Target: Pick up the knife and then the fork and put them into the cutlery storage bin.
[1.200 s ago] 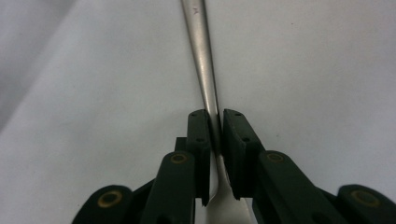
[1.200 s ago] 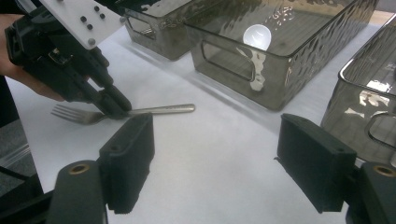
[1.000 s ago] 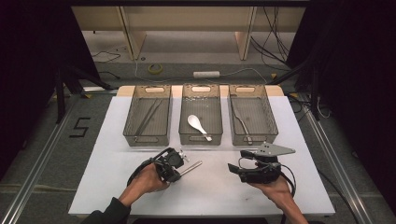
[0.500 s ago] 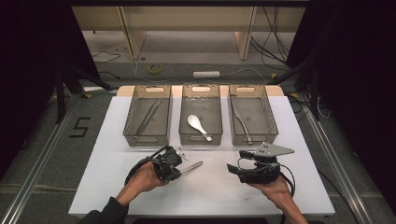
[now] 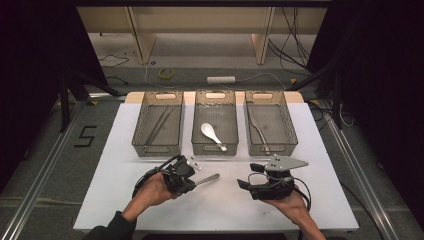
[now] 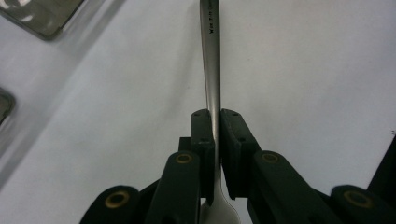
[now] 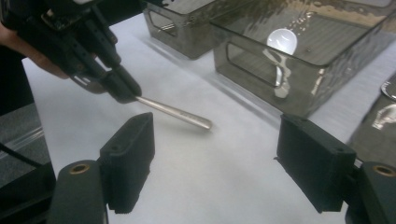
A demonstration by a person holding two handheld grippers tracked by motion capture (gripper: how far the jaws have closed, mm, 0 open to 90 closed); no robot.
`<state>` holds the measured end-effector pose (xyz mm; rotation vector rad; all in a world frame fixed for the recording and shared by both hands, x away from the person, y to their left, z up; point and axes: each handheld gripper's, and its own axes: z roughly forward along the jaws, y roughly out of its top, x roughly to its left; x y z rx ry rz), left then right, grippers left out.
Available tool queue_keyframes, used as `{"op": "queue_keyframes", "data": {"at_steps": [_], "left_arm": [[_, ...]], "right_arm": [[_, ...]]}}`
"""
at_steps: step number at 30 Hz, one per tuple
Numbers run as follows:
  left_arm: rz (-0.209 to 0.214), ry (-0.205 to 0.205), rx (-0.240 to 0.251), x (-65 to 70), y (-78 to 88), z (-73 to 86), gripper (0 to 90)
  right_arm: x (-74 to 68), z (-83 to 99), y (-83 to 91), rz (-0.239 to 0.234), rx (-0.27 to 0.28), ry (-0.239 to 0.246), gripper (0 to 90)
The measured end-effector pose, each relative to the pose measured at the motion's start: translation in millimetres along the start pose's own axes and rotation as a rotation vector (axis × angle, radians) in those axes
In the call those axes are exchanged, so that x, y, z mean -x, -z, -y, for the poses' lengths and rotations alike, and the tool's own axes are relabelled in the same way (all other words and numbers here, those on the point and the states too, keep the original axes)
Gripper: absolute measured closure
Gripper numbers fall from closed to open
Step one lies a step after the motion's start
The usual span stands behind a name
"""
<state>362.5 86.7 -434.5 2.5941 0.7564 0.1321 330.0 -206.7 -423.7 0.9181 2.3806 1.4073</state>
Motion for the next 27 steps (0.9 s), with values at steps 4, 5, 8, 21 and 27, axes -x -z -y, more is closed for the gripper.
{"op": "queue_keyframes", "data": {"at_steps": [4, 5, 8, 21, 27], "left_arm": [[0.022, -0.021, 0.017, 6.6, 5.4, -2.5, 83.8], [0.029, -0.027, 0.024, 9.0, 6.8, -3.4, 83.8], [0.047, -0.047, 0.029, 17.1, 9.4, -6.9, 83.8], [0.121, -0.114, 0.041, 40.4, 16.5, -15.3, 83.7], [0.143, -0.114, 0.038, 42.8, 14.0, -15.9, 83.7]], "right_arm": [[-9.1, -1.6, -4.9, -0.021, -0.01, 0.048, 28.7], [-11.6, -1.9, -6.8, -0.03, -0.013, 0.066, 28.7], [-20.4, -2.6, -12.8, -0.054, -0.028, 0.112, 28.7], [-55.7, 1.4, -38.3, -0.048, -0.138, 0.362, 32.5], [-59.7, 3.4, -45.1, -0.047, -0.167, 0.422, 37.0]]}}
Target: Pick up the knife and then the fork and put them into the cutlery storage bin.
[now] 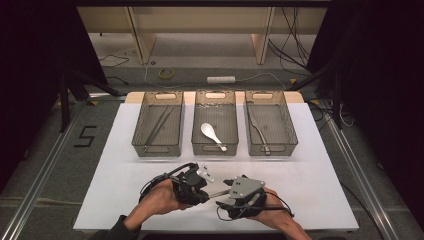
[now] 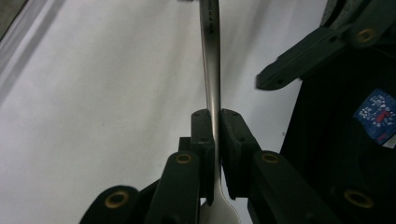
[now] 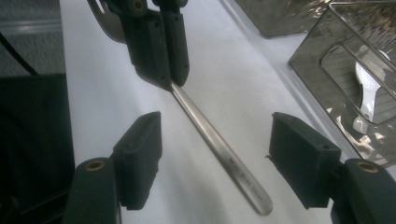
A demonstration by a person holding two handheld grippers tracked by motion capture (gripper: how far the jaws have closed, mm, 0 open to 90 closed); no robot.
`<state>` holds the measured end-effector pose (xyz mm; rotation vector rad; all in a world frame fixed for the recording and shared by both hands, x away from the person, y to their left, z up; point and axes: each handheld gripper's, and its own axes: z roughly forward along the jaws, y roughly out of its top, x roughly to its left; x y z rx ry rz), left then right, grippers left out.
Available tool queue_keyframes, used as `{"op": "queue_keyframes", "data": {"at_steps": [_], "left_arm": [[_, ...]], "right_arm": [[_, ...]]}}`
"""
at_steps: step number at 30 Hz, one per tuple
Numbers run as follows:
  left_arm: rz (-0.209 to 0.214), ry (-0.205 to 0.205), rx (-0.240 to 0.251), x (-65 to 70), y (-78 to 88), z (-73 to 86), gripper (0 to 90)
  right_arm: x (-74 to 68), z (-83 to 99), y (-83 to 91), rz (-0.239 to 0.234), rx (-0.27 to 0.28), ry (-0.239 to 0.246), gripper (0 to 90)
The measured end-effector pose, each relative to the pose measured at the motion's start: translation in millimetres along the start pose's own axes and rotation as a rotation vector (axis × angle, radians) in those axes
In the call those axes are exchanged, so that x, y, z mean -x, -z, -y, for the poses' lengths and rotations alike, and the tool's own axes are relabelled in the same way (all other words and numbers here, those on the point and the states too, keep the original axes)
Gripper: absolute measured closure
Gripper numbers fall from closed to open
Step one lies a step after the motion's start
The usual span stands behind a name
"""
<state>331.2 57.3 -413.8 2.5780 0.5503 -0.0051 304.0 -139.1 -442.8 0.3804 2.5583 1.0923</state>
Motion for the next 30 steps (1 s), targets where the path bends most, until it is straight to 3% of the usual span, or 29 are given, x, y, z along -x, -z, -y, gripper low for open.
{"op": "queue_keyframes", "data": {"at_steps": [11, 21, 22, 24, 26, 27, 29, 30], "left_arm": [[0.053, -0.009, 0.006, 4.2, 0.4, -2.0, 83.6], [0.078, -0.014, -0.014, 5.5, -2.8, -1.6, 83.3], [0.076, -0.023, -0.02, 5.3, -3.1, -1.5, 83.2], [0.069, -0.036, -0.03, 5.1, -3.9, -1.7, 82.6], [0.045, -0.018, -0.012, 5.2, -3.6, -2.6, 79.1], [0.049, -0.01, -0.018, 3.7, -2.9, -3.0, 72.4], [0.084, -0.02, -0.017, 2.2, -1.3, -1.8, 67.5], [0.081, -0.017, -0.01, 2.6, -0.7, -1.2, 65.5]], "right_arm": [[-12.0, -1.4, -13.1, 0.004, -0.07, 0.155, 56.0], [-18.6, -2.4, -16.5, 0.004, -0.089, 0.25, 76.1], [-18.7, -2.5, -16.3, 0.002, -0.109, 0.298, 77.8], [-22.7, -2.5, -17.4, 0.017, -0.119, 0.339, 81.0], [-22.9, -3.2, -16.9, 0.0, -0.115, 0.358, 85.9], [-23.3, -3.4, -16.6, -0.011, -0.121, 0.355, 86.9], [-22.9, -3.1, -16.8, -0.005, -0.119, 0.359, 87.0], [-21.8, -3.2, -16.3, -0.009, -0.119, 0.364, 87.1]]}}
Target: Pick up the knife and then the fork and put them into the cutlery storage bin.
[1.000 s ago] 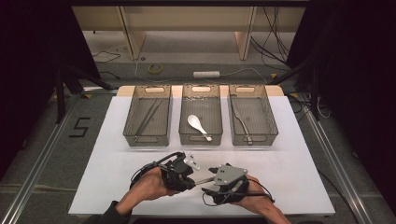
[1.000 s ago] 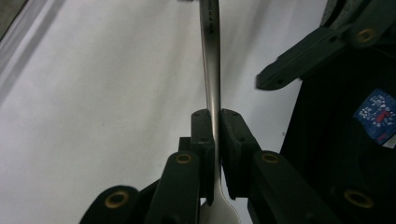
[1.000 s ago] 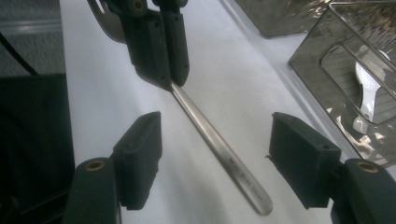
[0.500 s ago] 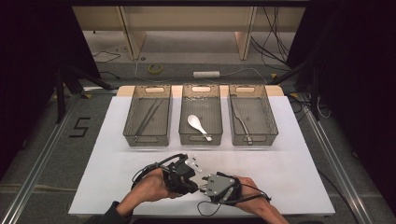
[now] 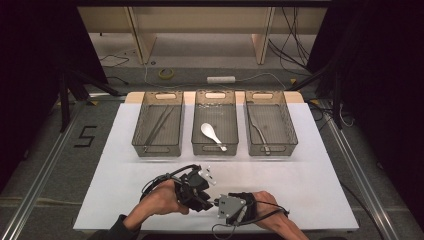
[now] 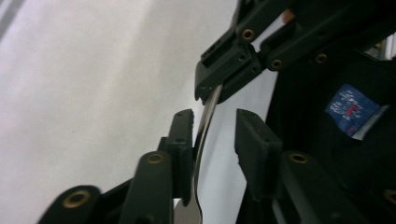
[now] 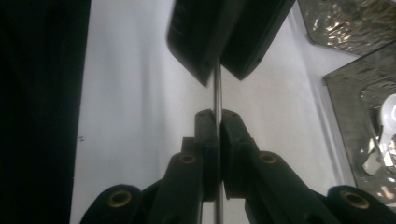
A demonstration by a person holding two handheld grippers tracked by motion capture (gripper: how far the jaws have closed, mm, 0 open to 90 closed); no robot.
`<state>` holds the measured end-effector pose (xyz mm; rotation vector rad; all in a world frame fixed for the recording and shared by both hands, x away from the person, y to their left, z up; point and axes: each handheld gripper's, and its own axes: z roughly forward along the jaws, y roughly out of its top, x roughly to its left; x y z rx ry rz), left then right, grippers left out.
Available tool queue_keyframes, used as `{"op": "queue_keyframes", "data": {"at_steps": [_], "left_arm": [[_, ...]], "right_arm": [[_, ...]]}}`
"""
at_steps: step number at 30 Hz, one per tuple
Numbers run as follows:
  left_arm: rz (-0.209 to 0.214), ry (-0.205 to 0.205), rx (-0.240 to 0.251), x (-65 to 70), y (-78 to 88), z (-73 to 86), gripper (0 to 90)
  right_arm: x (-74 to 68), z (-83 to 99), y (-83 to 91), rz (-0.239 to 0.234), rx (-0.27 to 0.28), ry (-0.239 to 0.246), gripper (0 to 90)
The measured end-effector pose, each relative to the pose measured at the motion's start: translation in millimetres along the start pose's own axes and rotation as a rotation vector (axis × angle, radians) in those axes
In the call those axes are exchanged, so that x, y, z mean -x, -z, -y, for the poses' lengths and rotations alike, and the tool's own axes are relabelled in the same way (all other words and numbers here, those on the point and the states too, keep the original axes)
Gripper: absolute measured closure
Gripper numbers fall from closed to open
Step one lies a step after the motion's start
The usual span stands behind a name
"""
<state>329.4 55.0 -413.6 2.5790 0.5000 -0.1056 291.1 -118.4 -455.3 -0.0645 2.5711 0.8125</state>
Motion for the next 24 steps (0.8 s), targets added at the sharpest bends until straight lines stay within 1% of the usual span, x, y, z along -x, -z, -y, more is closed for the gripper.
{"op": "queue_keyframes", "data": {"at_steps": [1, 2, 4, 5, 7, 8, 9, 10, 12, 13, 15, 17, 18, 19, 20, 21, 22, 24], "left_arm": [[-0.011, -0.002, 0.003, 0.0, 0.6, 0.0, 61.4], [-0.011, 0.005, 0.013, 0.2, 0.6, -0.1, 57.3], [-0.017, 0.015, 0.038, -0.4, 1.8, -0.3, 53.2], [-0.018, 0.008, 0.041, -1.5, 3.1, -0.1, 51.1], [-0.023, 0.013, 0.054, -2.1, 4.5, 0.9, 49.1], [-0.034, 0.018, 0.061, -2.9, 5.6, 1.4, 47.0], [-0.046, 0.021, 0.071, -4.4, 7.2, 1.9, 44.2], [-0.051, 0.024, 0.08, -6.1, 9.2, 2.8, 43.1], [-0.067, 0.036, 0.112, -8.9, 12.9, 4.5, 40.5], [-0.074, 0.045, 0.126, -10.1, 14.2, 5.5, 37.7], [-0.073, 0.057, 0.14, -12.8, 16.0, 7.8, 33.5], [-0.09, 0.06, 0.142, -14.7, 16.7, 10.2, 30.0], [-0.099, 0.067, 0.151, -15.4, 17.0, 11.4, 28.4], [-0.104, 0.076, 0.166, -15.7, 17.0, 12.7, 26.9], [-0.112, 0.074, 0.171, -16.6, 17.7, 14.0, 25.8], [-0.118, 0.078, 0.18, -17.1, 17.8, 15.3, 24.9], [-0.127, 0.077, 0.184, -17.6, 18.1, 16.8, 24.1], [-0.147, 0.086, 0.208, -18.5, 18.6, 20.0, 22.8]], "right_arm": [[0.5, 0.3, 0.5, 0.005, -0.002, -0.001, 87.1], [0.1, 0.9, 0.9, 0.001, -0.006, -0.008, 87.2], [1.8, 2.9, 1.3, 0.005, -0.014, -0.006, 87.2], [2.3, 4.1, 1.5, 0.002, -0.017, -0.012, 87.2], [4.0, 6.1, 2.6, -0.003, -0.019, -0.015, 87.2], [4.5, 6.9, 3.5, 0.006, -0.019, -0.024, 87.3], [5.7, 7.8, 4.5, 0.001, -0.018, -0.022, 87.3], [6.1, 8.8, 5.2, 0.0, -0.019, -0.025, 87.3], [7.4, 10.8, 6.4, 0.01, -0.02, -0.026, 87.3], [7.7, 11.6, 7.2, 0.008, -0.028, -0.036, 87.3], [8.9, 13.4, 7.7, 0.017, -0.03, -0.042, 87.3], [10.0, 15.0, 8.3, 0.017, -0.033, -0.052, 87.3], [10.6, 15.7, 8.8, 0.018, -0.036, -0.053, 87.3], [10.8, 16.3, 9.2, 0.018, -0.039, -0.062, 87.3], [11.9, 17.2, 9.5, 0.017, -0.04, -0.064, 87.3], [11.9, 18.1, 9.5, 0.029, -0.04, -0.066, 87.3], [13.0, 18.9, 10.0, 0.025, -0.045, -0.07, 87.3], [14.6, 20.8, 10.7, 0.032, -0.05, -0.076, 87.3]]}}
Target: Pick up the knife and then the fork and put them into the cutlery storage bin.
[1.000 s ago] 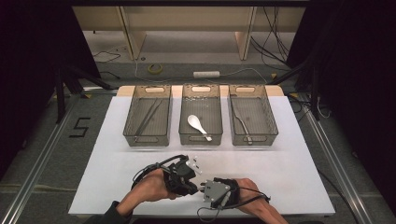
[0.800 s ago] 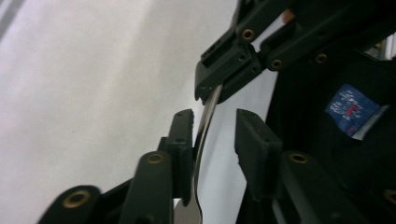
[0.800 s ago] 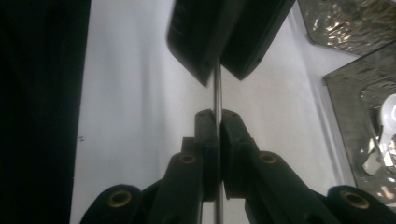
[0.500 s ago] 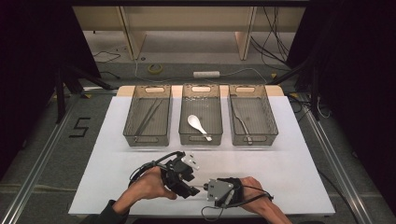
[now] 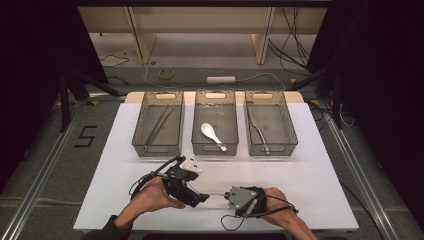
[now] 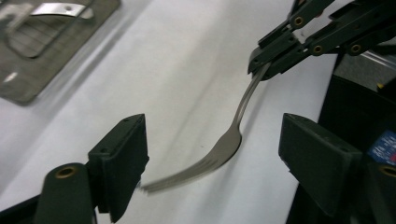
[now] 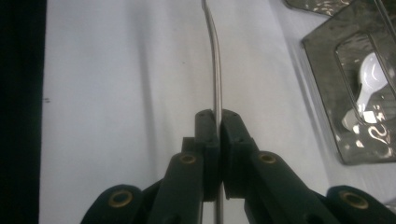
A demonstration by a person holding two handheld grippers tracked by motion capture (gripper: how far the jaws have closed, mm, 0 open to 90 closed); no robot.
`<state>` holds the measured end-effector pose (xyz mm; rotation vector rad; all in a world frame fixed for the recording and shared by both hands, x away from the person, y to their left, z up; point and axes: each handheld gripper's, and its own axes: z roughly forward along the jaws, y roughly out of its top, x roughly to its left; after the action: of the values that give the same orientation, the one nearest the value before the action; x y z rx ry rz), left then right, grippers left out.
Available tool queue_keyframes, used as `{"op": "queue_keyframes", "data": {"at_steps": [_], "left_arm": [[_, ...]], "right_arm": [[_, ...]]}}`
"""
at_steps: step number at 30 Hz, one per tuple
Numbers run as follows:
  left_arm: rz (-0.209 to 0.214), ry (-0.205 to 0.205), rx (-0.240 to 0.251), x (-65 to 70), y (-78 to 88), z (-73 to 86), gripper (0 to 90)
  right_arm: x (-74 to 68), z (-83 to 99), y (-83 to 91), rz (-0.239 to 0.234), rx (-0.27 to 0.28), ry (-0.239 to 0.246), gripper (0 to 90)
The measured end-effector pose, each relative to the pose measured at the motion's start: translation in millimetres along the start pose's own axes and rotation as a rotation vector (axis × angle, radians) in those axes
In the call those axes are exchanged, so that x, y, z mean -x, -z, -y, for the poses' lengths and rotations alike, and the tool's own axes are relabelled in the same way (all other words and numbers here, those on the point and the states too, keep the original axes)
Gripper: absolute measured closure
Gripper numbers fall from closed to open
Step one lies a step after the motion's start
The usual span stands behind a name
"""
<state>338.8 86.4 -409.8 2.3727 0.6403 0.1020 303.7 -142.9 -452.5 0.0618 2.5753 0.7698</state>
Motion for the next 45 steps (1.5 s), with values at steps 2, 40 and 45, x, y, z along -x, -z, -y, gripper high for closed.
{"op": "queue_keyframes", "data": {"at_steps": [2, 40, 45], "left_arm": [[-0.008, 0.012, 0.026, -1.8, 1.5, 2.9, 22.3], [-0.193, 0.17, 0.391, -24.8, 25.8, 50.2, 16.0], [-0.212, 0.192, 0.408, -27.7, 28.1, 54.5, 16.0]], "right_arm": [[1.9, 2.1, 0.7, 0.007, -0.007, -0.015, 87.3], [31.1, 27.0, 14.3, 0.12, -0.007, -0.194, 87.3], [36.2, 31.7, 16.7, 0.142, -0.004, -0.224, 87.3]]}}
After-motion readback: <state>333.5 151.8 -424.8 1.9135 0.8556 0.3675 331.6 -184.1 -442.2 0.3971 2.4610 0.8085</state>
